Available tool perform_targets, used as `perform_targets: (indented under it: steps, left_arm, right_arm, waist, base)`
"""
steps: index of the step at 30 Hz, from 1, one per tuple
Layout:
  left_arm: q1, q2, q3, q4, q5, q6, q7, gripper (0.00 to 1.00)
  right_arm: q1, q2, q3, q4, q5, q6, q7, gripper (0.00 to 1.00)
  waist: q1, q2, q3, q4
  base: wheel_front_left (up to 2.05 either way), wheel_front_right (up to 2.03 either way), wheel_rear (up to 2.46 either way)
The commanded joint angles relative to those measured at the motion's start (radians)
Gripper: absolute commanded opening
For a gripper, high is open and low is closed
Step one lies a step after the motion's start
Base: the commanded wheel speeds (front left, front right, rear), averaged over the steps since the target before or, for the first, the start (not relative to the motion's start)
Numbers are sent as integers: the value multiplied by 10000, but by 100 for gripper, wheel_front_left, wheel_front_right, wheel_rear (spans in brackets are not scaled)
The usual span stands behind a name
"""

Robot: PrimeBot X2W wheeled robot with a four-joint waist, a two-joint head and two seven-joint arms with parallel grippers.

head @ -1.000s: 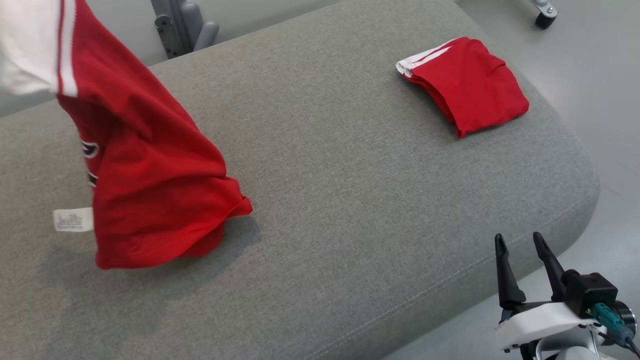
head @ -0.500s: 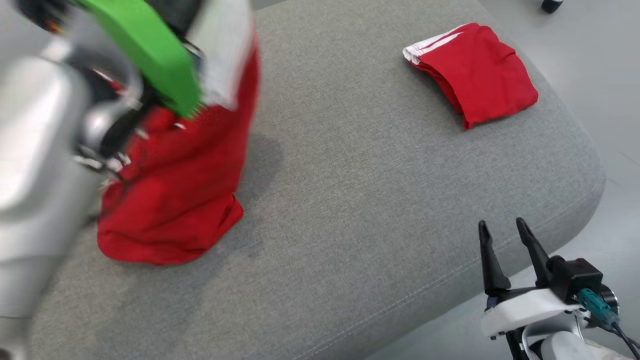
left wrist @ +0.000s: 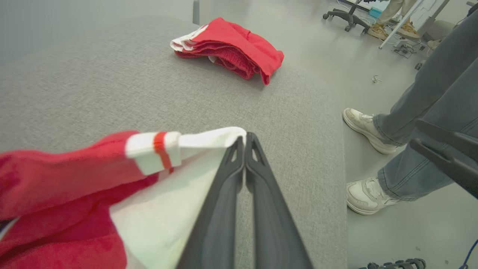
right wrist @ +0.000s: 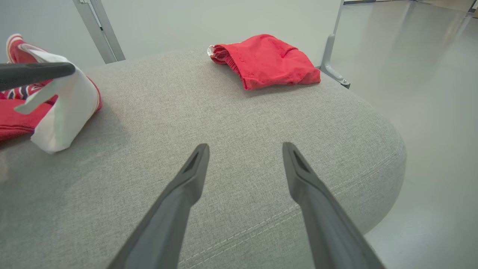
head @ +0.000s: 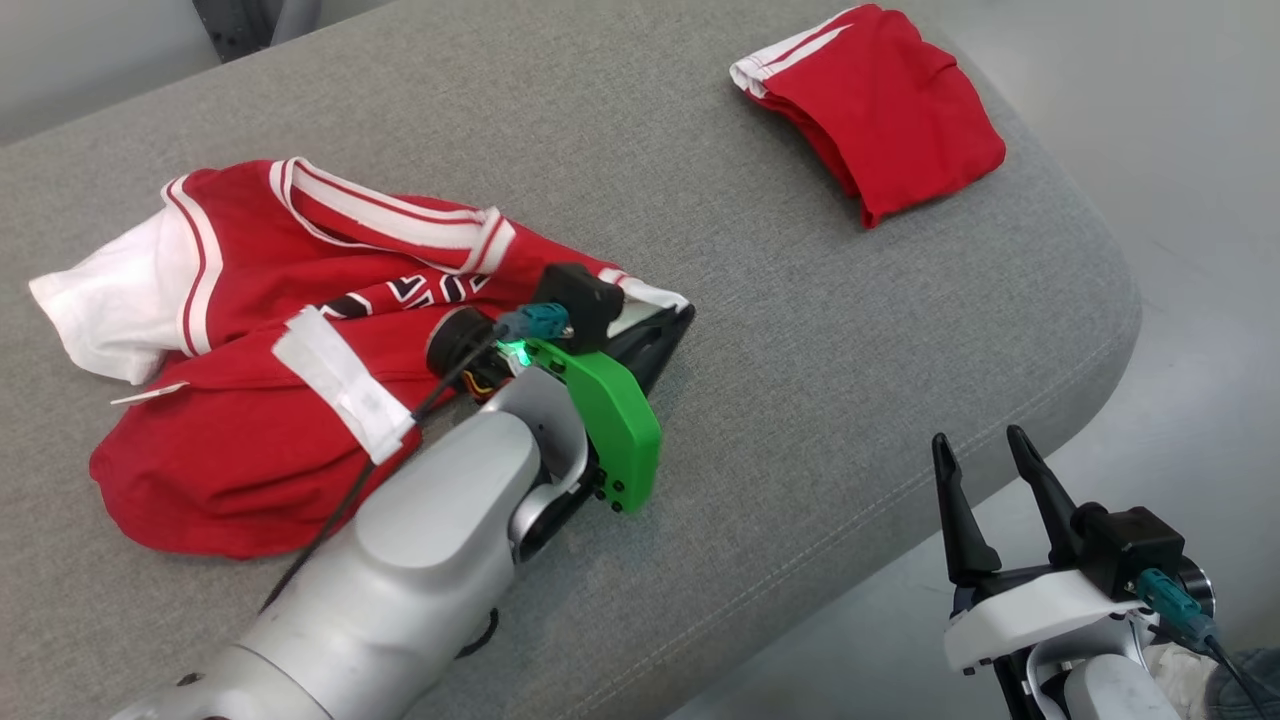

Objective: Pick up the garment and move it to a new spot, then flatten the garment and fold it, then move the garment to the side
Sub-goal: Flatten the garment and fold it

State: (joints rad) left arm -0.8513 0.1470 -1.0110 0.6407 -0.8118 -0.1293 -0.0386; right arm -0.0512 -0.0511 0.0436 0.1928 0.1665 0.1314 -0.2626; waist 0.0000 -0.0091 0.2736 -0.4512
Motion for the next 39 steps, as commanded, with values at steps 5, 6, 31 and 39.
perform_targets:
  steps: [5, 6, 31, 39]
  left_arm:
    - [11, -572, -630, 817, 43, -13, -586, 0]
    - [-82, -663, -747, 943, 20, -13, -691, 0]
    - [3098, 3556, 3051, -3151, -4398, 2296, -1014, 100]
    - [3659, 4692, 4114, -3447, -6588, 2358, 903, 100]
  right_arm:
    - [-209, -1, 206, -41, 101, -18, -30, 100]
    - [-259, -1, 258, -37, 132, -18, -30, 100]
    - [147, -9, -620, -83, -234, -18, -30, 100]
    - [-97, -6, -545, -46, -483, -18, -30, 100]
  waist:
    - [0, 91, 483, 28]
    - [0, 91, 522, 33]
    - [0, 91, -137, 1646]
    - [0, 91, -119, 2114]
  base:
    - [0, 0, 0]
    - [0, 0, 0]
    - [0, 0, 0]
    - [0, 0, 0]
